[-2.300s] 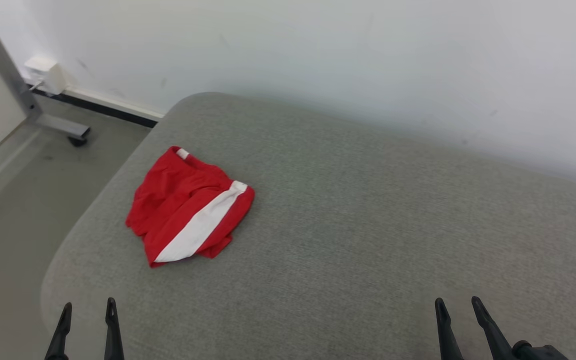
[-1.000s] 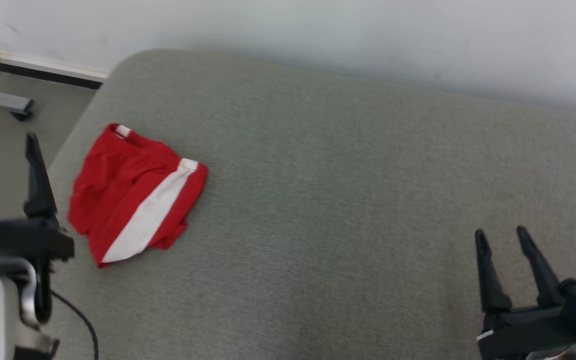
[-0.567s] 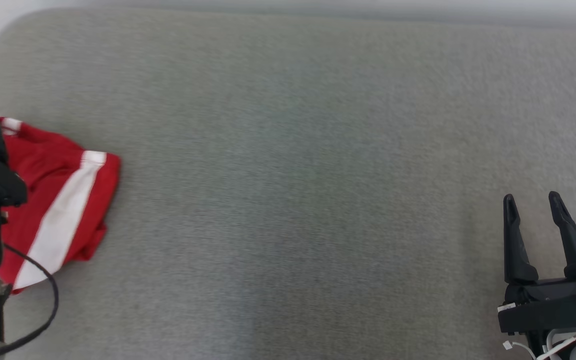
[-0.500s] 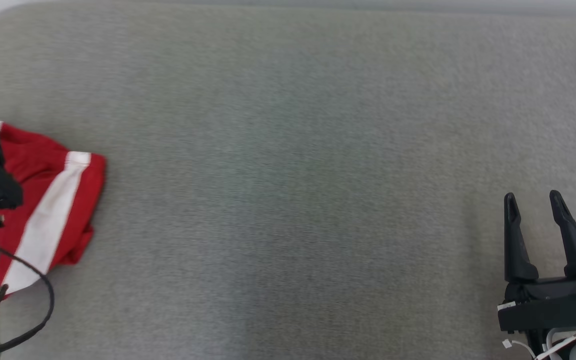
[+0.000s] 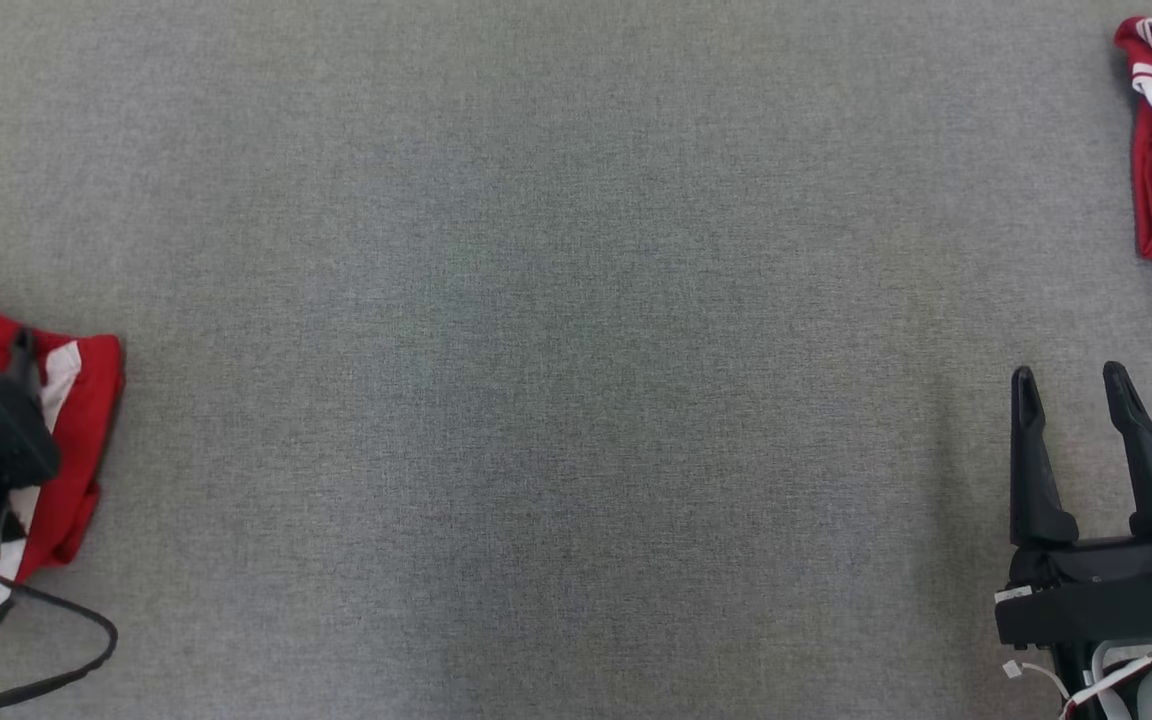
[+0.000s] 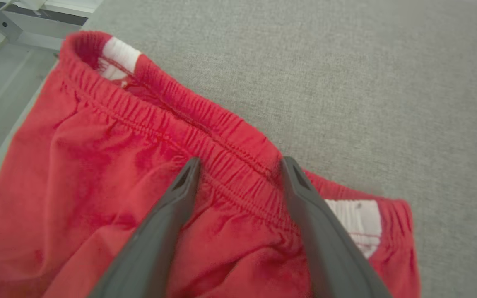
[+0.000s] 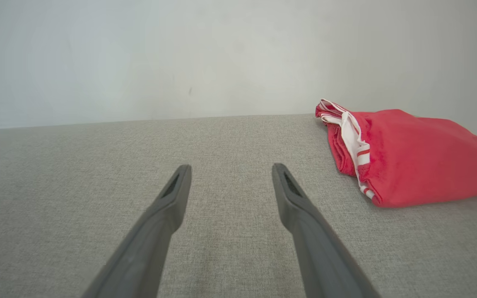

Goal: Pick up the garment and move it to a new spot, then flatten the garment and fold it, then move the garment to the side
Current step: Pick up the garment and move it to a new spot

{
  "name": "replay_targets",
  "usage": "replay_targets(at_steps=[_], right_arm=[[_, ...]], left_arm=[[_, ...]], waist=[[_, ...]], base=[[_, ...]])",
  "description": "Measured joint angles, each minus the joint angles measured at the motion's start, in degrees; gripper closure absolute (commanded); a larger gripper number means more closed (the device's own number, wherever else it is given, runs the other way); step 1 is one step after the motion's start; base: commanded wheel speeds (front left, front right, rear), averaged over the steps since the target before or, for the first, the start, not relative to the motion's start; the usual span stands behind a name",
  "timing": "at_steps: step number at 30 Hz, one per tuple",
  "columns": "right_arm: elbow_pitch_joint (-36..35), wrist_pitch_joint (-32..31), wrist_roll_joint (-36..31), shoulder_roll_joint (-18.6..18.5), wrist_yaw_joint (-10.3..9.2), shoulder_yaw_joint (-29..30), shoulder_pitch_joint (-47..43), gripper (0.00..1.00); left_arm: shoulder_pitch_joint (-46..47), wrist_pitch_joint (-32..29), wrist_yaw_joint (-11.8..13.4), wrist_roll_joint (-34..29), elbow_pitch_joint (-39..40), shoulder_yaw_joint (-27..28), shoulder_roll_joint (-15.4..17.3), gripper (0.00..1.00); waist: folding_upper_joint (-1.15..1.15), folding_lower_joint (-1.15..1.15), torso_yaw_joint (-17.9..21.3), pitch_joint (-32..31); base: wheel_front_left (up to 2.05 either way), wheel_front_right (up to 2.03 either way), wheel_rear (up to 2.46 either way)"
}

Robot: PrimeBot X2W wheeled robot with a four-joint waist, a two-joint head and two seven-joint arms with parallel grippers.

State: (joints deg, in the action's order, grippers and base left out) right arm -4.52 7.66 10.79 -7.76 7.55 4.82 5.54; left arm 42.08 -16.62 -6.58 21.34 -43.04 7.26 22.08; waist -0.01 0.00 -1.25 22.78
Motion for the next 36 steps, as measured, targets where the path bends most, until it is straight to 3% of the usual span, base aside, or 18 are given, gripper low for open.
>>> replay_targets(at_steps=[7,8,9,23,31,36], right_arm=[[0.27,0.00,-0.31,0.16,0.00,-0.86,0.47,0.00],[0.38,0.00,-0.31,0.15,0.00,-0.87,0.48,0.00],[0.56,0.04,-0.30,0.13,0.00,-0.88,0.50,0.00],[5.19,2.54,0.49,1.80,0.00,-1.96,0.36,0.00],[8.80,4.77,1.89,3.10,0.00,-2.37,0.36,0.00],[11.25,6.02,2.53,3.82,0.00,-2.40,0.37,0.00]], left_arm=[[-0.92,-5.14,0.04,1.44,-1.90,-0.70,-0.31,0.03],[-1.01,-4.74,0.10,1.43,-1.79,-0.73,-0.29,0.62],[-1.17,-3.90,0.37,1.43,-1.64,-0.67,-0.34,1.00],[-0.81,10.12,1.46,-2.54,8.78,-2.50,1.93,1.00],[2.77,9.60,0.56,-3.85,21.52,-6.94,1.66,1.00],[6.39,6.47,0.02,-3.77,29.16,-12.60,-2.19,1.00]], waist=[[0.01,-0.01,0.55,-0.44],[0.01,-0.01,0.63,-0.60],[0.01,-0.01,0.70,-0.78],[0.01,-0.01,1.09,-6.40],[0.02,-0.01,2.45,-9.91],[0.01,-0.01,6.08,-11.15]], base=[[0.00,0.00,0.00],[0.00,0.00,0.00],[0.00,0.00,0.00],[0.00,0.00,0.00],[0.00,0.00,0.00],[0.00,0.00,0.00]])
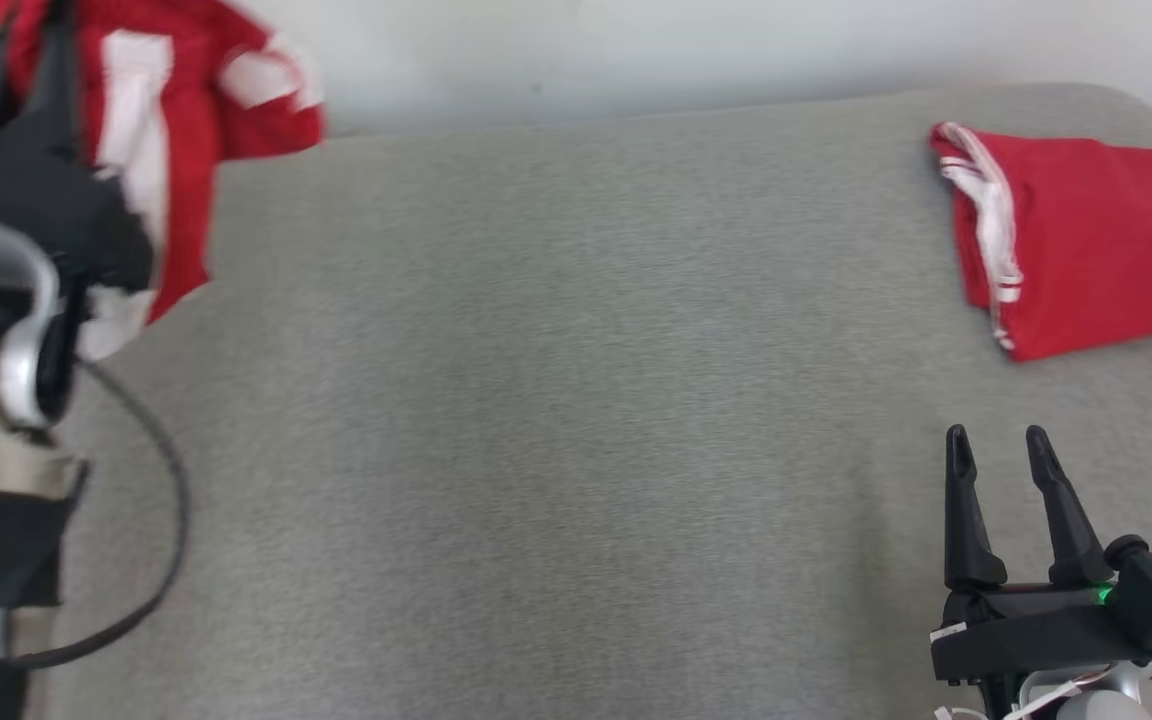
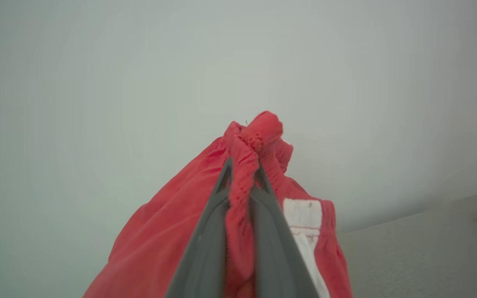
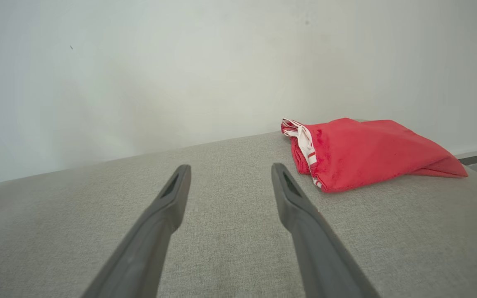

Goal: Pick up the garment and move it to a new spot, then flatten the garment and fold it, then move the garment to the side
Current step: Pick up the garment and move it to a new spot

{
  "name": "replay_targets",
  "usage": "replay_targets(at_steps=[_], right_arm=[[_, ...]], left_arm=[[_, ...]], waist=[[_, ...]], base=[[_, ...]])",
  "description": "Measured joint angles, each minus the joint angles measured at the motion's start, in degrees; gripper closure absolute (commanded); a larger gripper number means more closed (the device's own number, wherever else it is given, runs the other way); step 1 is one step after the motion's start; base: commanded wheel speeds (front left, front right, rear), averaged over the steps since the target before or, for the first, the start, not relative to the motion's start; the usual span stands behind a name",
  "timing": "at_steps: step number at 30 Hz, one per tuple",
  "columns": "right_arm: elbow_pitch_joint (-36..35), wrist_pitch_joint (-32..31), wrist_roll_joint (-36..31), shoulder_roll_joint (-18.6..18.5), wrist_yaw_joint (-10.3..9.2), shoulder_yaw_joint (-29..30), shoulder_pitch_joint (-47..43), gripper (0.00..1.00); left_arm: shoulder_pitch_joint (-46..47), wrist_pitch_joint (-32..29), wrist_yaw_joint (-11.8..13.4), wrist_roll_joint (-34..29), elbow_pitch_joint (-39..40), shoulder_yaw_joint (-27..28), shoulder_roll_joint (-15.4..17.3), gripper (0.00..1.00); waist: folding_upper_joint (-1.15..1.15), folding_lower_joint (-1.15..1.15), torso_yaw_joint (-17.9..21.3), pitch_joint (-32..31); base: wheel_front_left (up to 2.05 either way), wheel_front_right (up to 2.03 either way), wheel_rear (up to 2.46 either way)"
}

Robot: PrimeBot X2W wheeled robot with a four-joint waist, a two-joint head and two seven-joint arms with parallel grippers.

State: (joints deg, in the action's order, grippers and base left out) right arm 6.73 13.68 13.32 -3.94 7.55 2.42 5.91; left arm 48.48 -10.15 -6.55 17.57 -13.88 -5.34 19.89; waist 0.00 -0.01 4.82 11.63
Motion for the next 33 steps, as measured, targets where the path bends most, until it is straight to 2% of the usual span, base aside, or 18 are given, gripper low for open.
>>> replay_targets(at_steps=[5,11,12,17,22,27,33], right_arm=[[1.53,0.66,0.30,0.37,0.00,0.31,-0.02,0.00],[2.18,1.05,0.33,0.65,0.00,1.14,-0.04,0.00],[2.18,1.05,0.33,0.65,0.00,1.14,-0.04,0.00],[2.32,1.22,0.31,0.71,0.00,1.91,-0.09,0.00],[2.54,1.24,0.21,0.80,0.00,1.91,-0.12,0.00],[2.74,1.26,-0.07,0.75,0.00,1.43,-0.03,0.00],[2.75,1.29,-0.32,0.38,0.00,1.36,0.06,0.00]], left_arm=[[2.52,-1.18,-0.26,0.80,2.18,-5.60,-5.48,1.00],[3.12,-0.37,-0.53,2.21,-0.09,-11.82,-11.85,1.00],[3.12,-0.37,-0.53,2.21,-0.09,-11.82,-11.85,1.00],[0.60,3.10,-0.56,4.20,-4.01,-15.85,-15.83,1.00],[-4.35,7.21,0.21,7.35,-8.55,-18.84,-16.72,1.00],[-10.39,11.81,2.43,9.83,-13.06,-18.82,-16.90,1.00],[-16.81,17.08,4.04,10.16,-17.37,-16.60,-13.92,1.00]], waist=[[0.00,0.00,4.01,-0.68],[0.00,0.00,8.76,-1.23],[0.00,0.00,8.76,-1.23],[0.00,0.00,11.11,-1.49],[0.00,0.01,10.29,-1.44],[0.00,0.01,8.25,-1.31],[0.00,0.01,5.61,-1.22]], base=[[0.00,0.00,0.00],[0.00,0.00,0.00],[0.00,0.00,0.00],[0.00,0.00,0.00],[0.00,0.00,0.00],[0.00,0.00,0.00],[0.00,0.00,0.00]])
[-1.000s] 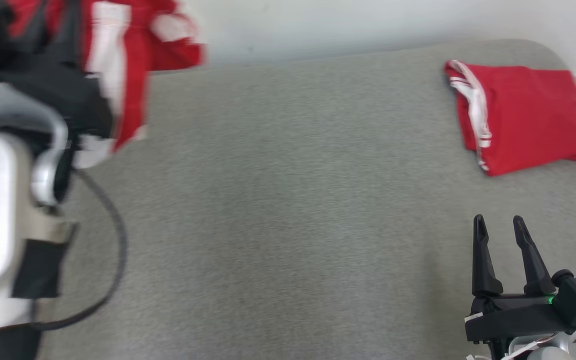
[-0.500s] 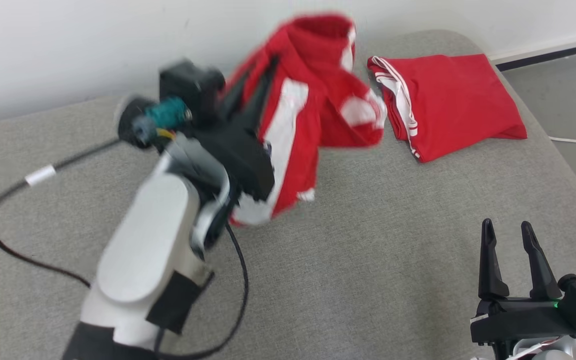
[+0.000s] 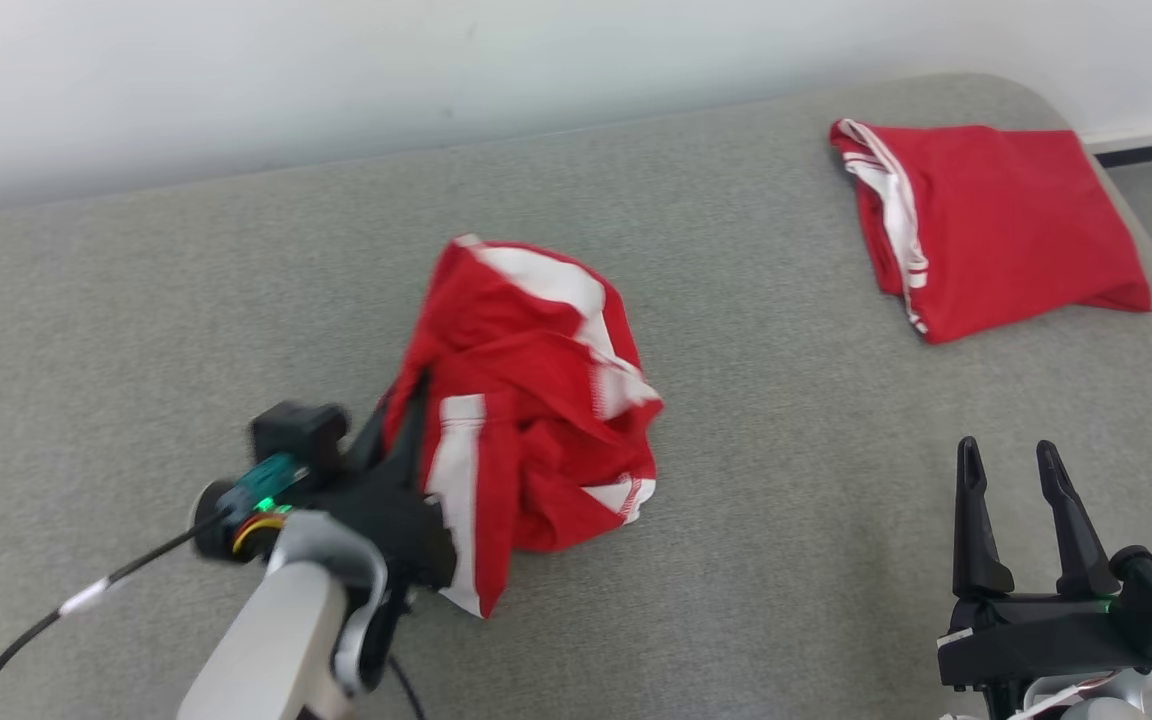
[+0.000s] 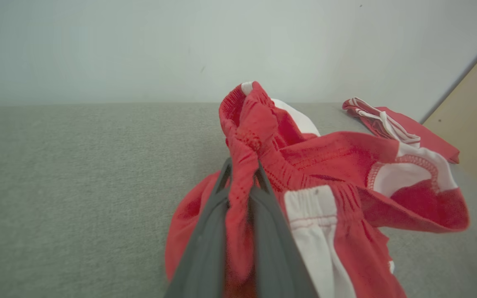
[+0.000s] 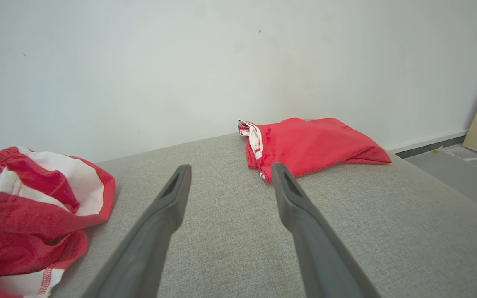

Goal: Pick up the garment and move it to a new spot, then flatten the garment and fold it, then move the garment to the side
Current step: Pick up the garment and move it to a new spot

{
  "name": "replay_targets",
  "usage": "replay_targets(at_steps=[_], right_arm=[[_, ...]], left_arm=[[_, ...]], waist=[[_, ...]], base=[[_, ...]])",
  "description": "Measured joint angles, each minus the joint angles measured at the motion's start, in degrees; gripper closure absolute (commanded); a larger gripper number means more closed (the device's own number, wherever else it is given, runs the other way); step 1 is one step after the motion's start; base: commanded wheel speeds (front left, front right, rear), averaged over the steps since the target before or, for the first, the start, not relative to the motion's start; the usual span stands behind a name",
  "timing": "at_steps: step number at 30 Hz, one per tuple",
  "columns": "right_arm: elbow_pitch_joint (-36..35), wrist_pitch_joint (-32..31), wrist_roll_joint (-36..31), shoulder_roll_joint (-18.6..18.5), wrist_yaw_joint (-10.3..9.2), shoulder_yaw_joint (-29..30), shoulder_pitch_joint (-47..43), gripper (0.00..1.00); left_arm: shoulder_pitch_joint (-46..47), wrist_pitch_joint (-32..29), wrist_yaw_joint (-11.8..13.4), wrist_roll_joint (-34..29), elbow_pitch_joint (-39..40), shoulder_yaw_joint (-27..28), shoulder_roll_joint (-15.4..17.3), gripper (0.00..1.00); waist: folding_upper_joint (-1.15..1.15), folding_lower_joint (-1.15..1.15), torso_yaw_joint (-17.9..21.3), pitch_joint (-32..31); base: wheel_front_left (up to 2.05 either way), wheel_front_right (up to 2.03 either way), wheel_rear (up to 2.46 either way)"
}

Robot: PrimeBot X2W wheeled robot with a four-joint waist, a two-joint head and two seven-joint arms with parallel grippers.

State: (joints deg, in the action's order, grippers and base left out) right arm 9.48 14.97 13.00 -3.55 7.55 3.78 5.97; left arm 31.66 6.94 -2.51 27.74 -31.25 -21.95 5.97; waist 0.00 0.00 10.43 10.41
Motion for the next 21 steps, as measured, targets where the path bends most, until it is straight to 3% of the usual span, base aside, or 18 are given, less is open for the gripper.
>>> replay_targets(at_steps=[8,9,10,21], right_arm=[[0.10,-0.08,-0.27,-0.20,0.00,-0.35,-0.03,0.00],[0.18,-0.09,-0.27,-0.21,0.00,-0.53,-0.03,0.00],[0.22,-0.10,-0.27,-0.20,0.00,-0.71,-0.03,0.00],[0.05,-0.41,-0.37,-0.53,0.00,-1.09,-1.52,0.00]], left_arm=[[-5.71,4.10,1.01,2.55,-1.88,3.52,2.59,1.00],[-6.31,4.27,0.99,2.56,-2.04,3.47,2.71,0.58],[-6.83,4.64,0.89,2.55,-2.04,3.36,2.78,0.00],[-10.88,7.94,2.02,-0.49,4.61,5.87,5.01,0.00]], waist=[[0.00,0.00,-2.92,-0.31],[0.00,0.00,-3.17,-0.45],[0.00,0.00,-3.38,-0.61],[0.00,0.00,-5.33,-3.97]], base=[[0.00,0.00,0.00],[0.00,0.00,0.00],[0.00,0.00,0.00],[0.00,0.00,0.00]])
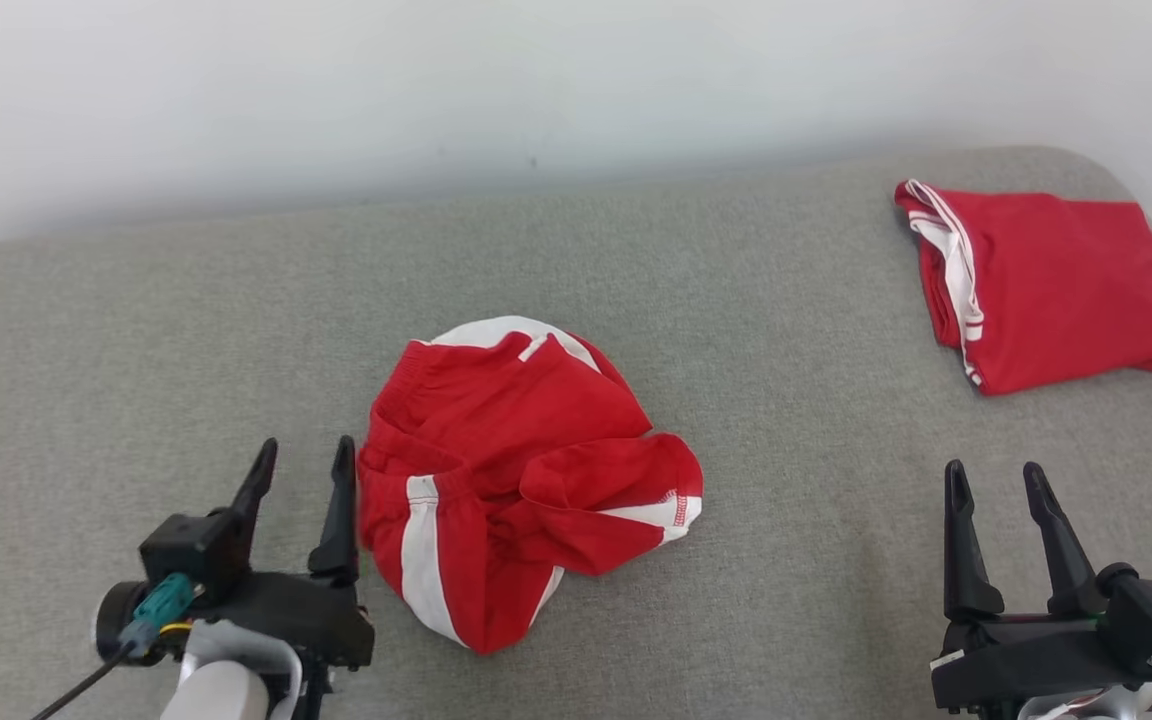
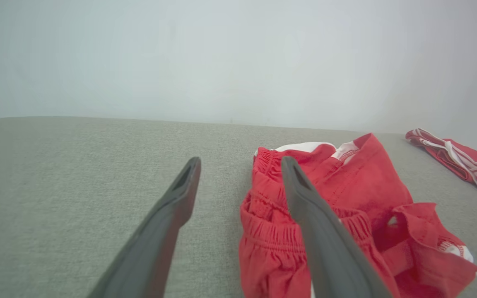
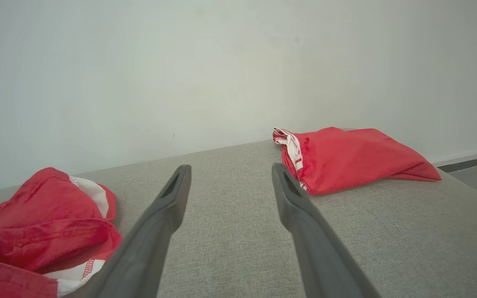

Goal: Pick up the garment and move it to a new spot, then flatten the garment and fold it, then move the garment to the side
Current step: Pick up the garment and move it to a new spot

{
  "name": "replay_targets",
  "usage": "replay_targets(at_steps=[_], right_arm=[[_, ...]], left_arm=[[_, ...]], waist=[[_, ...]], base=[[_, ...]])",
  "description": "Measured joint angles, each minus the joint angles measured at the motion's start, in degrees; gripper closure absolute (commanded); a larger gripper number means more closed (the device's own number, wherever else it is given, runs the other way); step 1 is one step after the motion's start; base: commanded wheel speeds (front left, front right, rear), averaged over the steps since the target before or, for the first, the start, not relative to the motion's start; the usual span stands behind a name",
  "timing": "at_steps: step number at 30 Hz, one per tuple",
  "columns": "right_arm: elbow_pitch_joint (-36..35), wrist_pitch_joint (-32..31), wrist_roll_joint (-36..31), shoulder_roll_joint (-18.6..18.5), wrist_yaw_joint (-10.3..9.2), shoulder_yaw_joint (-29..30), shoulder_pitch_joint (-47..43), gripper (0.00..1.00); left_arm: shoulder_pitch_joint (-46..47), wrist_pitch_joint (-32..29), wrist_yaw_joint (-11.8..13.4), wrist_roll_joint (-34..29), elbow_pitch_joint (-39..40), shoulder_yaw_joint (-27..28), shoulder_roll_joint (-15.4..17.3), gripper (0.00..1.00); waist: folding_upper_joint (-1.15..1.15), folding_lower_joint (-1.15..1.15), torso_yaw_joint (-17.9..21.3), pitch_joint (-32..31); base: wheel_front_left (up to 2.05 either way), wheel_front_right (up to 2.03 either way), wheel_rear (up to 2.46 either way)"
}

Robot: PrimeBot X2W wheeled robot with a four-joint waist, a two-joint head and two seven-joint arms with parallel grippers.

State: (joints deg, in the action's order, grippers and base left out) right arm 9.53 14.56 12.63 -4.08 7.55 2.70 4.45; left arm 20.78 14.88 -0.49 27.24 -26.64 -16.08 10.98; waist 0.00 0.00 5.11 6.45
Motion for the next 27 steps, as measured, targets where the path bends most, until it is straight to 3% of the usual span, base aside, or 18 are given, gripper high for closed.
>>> replay_targets(at_steps=[12,27], right_arm=[[-1.35,-1.18,-0.04,-0.33,0.00,-1.08,-2.77,0.00],[-4.58,-2.65,0.15,-0.76,0.00,-4.81,-7.12,0.00]], left_arm=[[-12.17,0.15,-0.01,-6.54,15.74,5.91,2.60,0.00],[-23.46,0.15,-0.58,-9.87,22.78,11.71,0.20,0.00]], waist=[[0.00,0.00,-3.39,-4.85],[0.00,0.00,-6.52,-7.61]], base=[[0.00,0.00,0.00],[0.00,0.00,0.00]])
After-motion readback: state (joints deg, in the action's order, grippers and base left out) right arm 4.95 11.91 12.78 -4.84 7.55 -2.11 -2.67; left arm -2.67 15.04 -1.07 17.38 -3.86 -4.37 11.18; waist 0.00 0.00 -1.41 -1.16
